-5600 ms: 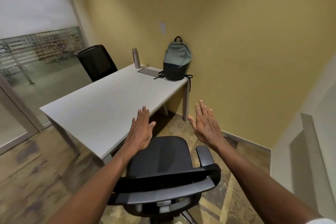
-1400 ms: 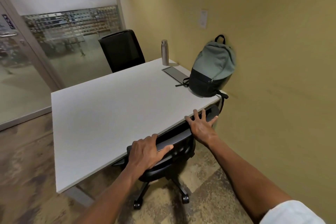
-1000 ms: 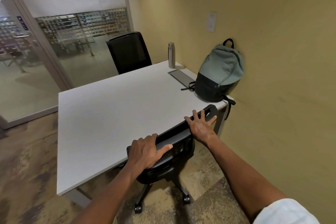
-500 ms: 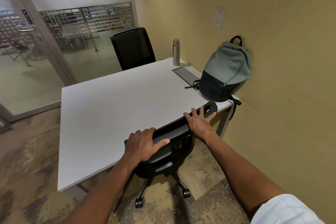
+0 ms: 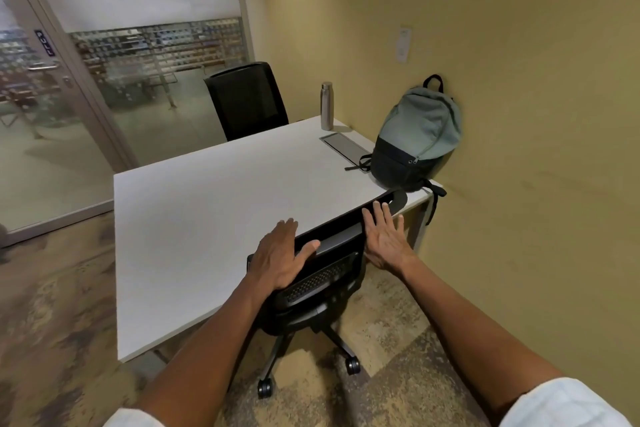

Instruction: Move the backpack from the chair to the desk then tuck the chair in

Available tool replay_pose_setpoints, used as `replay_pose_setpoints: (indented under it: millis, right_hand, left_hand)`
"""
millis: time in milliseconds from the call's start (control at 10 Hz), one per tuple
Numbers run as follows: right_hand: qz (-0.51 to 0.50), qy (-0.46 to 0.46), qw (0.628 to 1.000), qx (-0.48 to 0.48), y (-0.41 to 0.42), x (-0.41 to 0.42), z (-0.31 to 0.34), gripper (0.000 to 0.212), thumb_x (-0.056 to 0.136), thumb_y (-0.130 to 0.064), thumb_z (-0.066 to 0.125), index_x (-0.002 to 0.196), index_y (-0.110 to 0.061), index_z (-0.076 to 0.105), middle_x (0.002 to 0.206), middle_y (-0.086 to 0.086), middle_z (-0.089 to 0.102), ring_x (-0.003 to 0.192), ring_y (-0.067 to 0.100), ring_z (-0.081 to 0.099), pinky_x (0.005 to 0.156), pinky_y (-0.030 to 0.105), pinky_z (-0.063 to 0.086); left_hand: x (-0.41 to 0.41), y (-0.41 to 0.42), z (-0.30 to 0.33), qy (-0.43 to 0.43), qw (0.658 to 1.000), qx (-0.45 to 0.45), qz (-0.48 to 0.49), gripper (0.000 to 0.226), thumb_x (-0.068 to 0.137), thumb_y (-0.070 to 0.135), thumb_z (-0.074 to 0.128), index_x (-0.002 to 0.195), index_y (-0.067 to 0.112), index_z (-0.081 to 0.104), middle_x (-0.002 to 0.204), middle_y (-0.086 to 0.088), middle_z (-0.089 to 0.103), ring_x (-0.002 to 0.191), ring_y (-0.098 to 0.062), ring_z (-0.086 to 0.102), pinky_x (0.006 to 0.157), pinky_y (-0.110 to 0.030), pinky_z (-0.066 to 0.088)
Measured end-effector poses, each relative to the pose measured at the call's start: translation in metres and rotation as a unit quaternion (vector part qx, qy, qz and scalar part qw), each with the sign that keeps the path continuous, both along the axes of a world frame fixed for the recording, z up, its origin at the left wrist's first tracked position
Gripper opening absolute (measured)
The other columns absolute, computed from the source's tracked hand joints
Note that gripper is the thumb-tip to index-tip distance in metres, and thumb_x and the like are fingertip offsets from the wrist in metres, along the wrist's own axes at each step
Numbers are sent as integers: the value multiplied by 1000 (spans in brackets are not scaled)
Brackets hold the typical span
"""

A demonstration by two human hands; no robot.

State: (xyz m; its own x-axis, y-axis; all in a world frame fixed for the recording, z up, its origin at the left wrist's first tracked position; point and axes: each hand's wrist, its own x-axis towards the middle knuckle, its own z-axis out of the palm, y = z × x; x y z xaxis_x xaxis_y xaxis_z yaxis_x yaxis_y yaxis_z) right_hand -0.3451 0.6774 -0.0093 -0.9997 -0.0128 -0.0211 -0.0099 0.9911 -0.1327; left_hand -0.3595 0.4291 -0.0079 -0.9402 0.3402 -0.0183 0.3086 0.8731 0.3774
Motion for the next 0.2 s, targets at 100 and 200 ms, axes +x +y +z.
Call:
replay_pose_setpoints:
  millis: [100,200]
  right_hand:
    - [-24,31,999,1,-9,32,8,67,101,-31,32,156,-6,5,164,23,-3,151,36,-6,120,54,2]
    - [-66,73,995,5,-23,55,9,70,98,-42,20,156,-5,11,164,23,4,152,36,1,121,51,3]
  left_hand:
    - [9,-6,2,41,998,20,-38,82,97,64,22,159,12,10,169,-7,5,156,-20,0,126,-39,4]
    - [17,-17,5,91,992,13,-82,77,100,59,24,159,12,7,168,-6,0,155,-19,-4,126,-41,2]
